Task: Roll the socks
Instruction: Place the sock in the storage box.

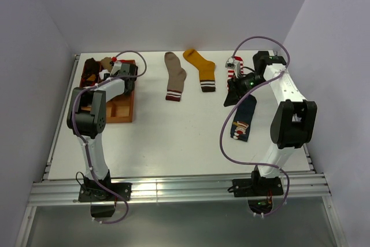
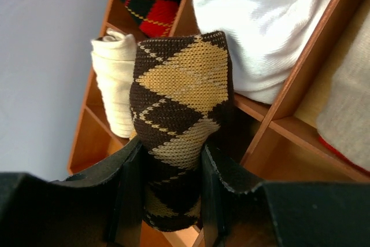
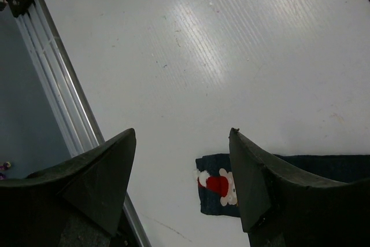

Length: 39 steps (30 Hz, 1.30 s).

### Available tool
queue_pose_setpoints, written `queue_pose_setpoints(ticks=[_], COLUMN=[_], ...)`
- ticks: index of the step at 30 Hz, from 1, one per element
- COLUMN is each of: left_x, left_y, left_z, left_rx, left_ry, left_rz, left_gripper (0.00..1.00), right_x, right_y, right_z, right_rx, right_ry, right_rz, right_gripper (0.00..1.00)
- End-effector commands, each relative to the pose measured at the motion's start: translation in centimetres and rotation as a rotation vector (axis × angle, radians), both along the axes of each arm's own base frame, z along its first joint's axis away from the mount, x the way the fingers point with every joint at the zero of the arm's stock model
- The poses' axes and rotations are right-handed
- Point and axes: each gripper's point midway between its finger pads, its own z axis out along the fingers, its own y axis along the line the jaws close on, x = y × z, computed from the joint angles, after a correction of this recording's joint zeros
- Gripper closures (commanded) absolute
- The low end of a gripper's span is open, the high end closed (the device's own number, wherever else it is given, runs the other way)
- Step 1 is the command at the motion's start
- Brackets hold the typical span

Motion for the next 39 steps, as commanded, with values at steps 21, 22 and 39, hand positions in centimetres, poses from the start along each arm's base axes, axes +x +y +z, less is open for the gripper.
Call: queue_pose_setpoints(ticks=[21,22,39], left_x=[0.3,0.1,-2.0], left_y=[-5.4,-5.6,-5.2], left_z=[-5.8,-6.0,-7.8], left_rx=[-0.660,-0.675,-0.820], left_ry=[-0.037,-0.031,0.003], left_rz=[-0.065,-0.065,0.027], left_gripper=[1.00,1.00,1.00], right_x=[0.0,-0.1,-0.3], right_y=[-0.5,-0.5,-0.3], right_z=[-0.9,-0.9,-1.3], right_rx=[-0.040,-0.040,-0.068], right_ry=[-0.046,-0.046,-0.059], right_rz=[-0.039,-0.039,-0.042], right_gripper=[0.28,0.28,0.28])
